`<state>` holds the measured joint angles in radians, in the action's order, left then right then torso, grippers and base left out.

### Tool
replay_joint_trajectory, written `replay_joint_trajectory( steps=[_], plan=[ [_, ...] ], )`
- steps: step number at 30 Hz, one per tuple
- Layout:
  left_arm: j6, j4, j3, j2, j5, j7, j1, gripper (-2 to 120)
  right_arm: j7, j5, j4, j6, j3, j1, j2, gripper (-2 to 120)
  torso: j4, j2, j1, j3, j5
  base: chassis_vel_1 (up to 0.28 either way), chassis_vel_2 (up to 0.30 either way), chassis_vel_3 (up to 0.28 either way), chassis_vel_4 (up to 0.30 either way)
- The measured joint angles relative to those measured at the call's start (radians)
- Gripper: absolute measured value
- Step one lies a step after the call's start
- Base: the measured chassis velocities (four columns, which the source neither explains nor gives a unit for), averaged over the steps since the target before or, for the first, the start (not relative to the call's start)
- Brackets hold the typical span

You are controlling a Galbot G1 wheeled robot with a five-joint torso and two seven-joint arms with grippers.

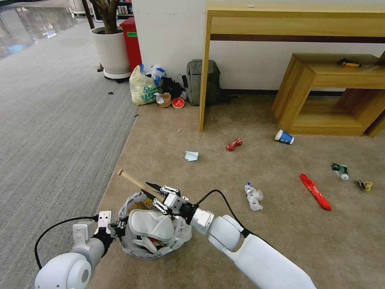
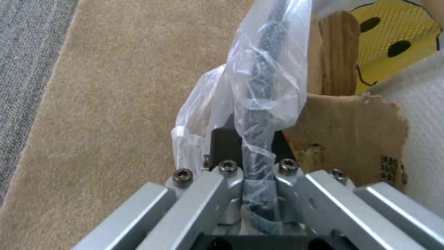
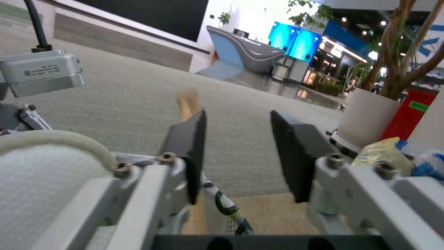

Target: Pick up the trash bin and place the garbage on the floor into it.

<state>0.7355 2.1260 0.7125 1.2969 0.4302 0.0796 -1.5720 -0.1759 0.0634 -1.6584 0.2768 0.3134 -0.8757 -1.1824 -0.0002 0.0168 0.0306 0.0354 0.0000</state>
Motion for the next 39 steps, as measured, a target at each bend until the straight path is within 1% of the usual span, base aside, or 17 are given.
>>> replay_joint_trajectory(
  steps=[1, 3, 5, 6, 9, 10, 13, 14, 16, 19, 21, 22, 25, 26, 27, 32, 39],
  plan=[
    [0.000, 0.000, 0.000, 0.000, 0.000, 0.000, 0.000, 0, 0.004, 0.001, -0.004, -0.002, 0.000, -0.003, 0.001, 46, 0.0000, 0.000, 0.000, 0.000, 0.0000, 0.000, 0.000, 0.000, 0.000],
    [0.000, 0.000, 0.000, 0.000, 0.000, 0.000, 0.000, 0, 0.005, 0.001, -0.006, -0.003, 0.000, -0.004, 0.002, 47, 0.0000, 0.000, 0.000, 0.000, 0.0000, 0.000, 0.000, 0.000, 0.000],
    [0.000, 0.000, 0.000, -0.001, 0.000, -0.001, 0.001, 0, 0.011, 0.007, -0.020, -0.009, -0.003, -0.006, 0.005, 59, 0.0000, 0.000, 0.000, 0.000, 0.0000, 0.000, 0.000, 0.000, 0.000],
    [0.000, 0.000, 0.000, -0.001, 0.000, -0.001, 0.001, 0, 0.011, 0.007, -0.020, -0.009, -0.003, -0.006, 0.005, 59, 0.0000, 0.000, 0.000, 0.000, 0.0000, 0.000, 0.000, 0.000, 0.000],
    [0.000, 0.002, 0.002, -0.001, 0.000, -0.001, 0.000, 0, 0.027, 0.029, -0.044, -0.025, -0.012, -0.008, 0.007, 75, 0.0001, 0.000, 0.000, 0.000, 0.0000, 0.000, 0.000, 0.000, 0.000],
    [0.000, 0.002, 0.002, -0.001, 0.000, -0.001, 0.000, 0, 0.027, 0.029, -0.044, -0.025, -0.012, -0.008, 0.007, 75, 0.0001, 0.000, 0.000, 0.000, 0.0000, 0.000, 0.000, 0.000, 0.000],
    [0.000, 0.005, 0.005, 0.001, 0.000, -0.001, -0.001, 0, 0.055, 0.058, -0.077, -0.055, -0.041, -0.022, 0.014, 89, 0.0001, 0.000, 0.000, 0.000, 0.0001, 0.000, 0.000, 0.000, 0.000],
    [0.000, 0.005, 0.005, 0.001, 0.000, -0.001, -0.001, 0, 0.055, 0.058, -0.077, -0.055, -0.041, -0.022, 0.014, 89, 0.0001, 0.000, 0.000, 0.000, 0.0001, 0.000, 0.000, 0.000, 0.000],
    [0.000, 0.007, 0.006, 0.005, 0.000, -0.002, -0.002, 0, 0.086, 0.080, -0.099, -0.086, -0.073, -0.041, 0.019, 96, 0.0001, 0.000, 0.000, 0.000, 0.0001, 0.000, 0.000, 0.000, 0.000],
    [0.000, 0.008, 0.007, 0.008, 0.000, -0.002, -0.002, 0, 0.102, 0.091, -0.108, -0.102, -0.090, -0.052, 0.023, 100, 0.0002, 0.000, 0.000, 0.000, 0.0001, 0.000, 0.000, 0.000, 0.000],
    [0.000, 0.010, 0.007, 0.016, 0.000, -0.002, -0.004, 0, 0.151, 0.118, -0.136, -0.151, -0.174, -0.105, 0.031, 100, 0.0000, 0.000, 0.000, 0.000, 0.0001, 0.000, 0.000, 0.000, 0.000],
    [0.000, 0.010, 0.007, 0.016, 0.000, -0.002, -0.004, 0, 0.151, 0.118, -0.136, -0.151, -0.174, -0.105, 0.031, 100, 0.0000, 0.000, 0.000, 0.000, 0.0001, 0.000, 0.000, 0.000, 0.000],
    [0.000, 0.013, 0.000, 0.025, -0.004, -0.002, -0.005, 0, 0.171, 0.139, -0.149, -0.184, -0.323, -0.181, 0.036, 100, -0.0002, 0.000, 0.000, 0.000, 0.0002, 0.000, 0.000, 0.000, 0.000],
    [0.000, 0.013, 0.000, 0.027, -0.005, -0.002, -0.006, 0, 0.172, 0.140, -0.149, -0.190, -0.350, -0.193, 0.031, 100, -0.0001, 0.000, 0.000, 0.000, 0.0001, 0.000, 0.000, 0.000, 0.000],
    [0.000, 0.013, 0.000, 0.027, -0.005, -0.002, -0.006, 0, 0.172, 0.140, -0.149, -0.190, -0.350, -0.193, 0.031, 100, -0.0001, 0.000, 0.000, 0.000, 0.0001, 0.000, 0.000, 0.000, 0.000],
    [0.000, 0.023, 0.004, 0.034, -0.007, -0.001, -0.015, 0, 0.159, 0.138, -0.133, -0.198, -0.448, -0.233, 0.002, 100, 0.0000, 0.000, 0.000, 0.000, 0.0002, 0.000, 0.000, 0.000, 0.000],
    [0.000, 0.035, 0.006, 0.042, -0.010, 0.002, -0.027, 0, 0.141, 0.130, -0.112, -0.198, -0.514, -0.252, -0.013, 100, 0.0001, 0.000, 0.000, 0.000, 0.0001, 0.000, 0.000, 0.000, 0.000]
  ],
)
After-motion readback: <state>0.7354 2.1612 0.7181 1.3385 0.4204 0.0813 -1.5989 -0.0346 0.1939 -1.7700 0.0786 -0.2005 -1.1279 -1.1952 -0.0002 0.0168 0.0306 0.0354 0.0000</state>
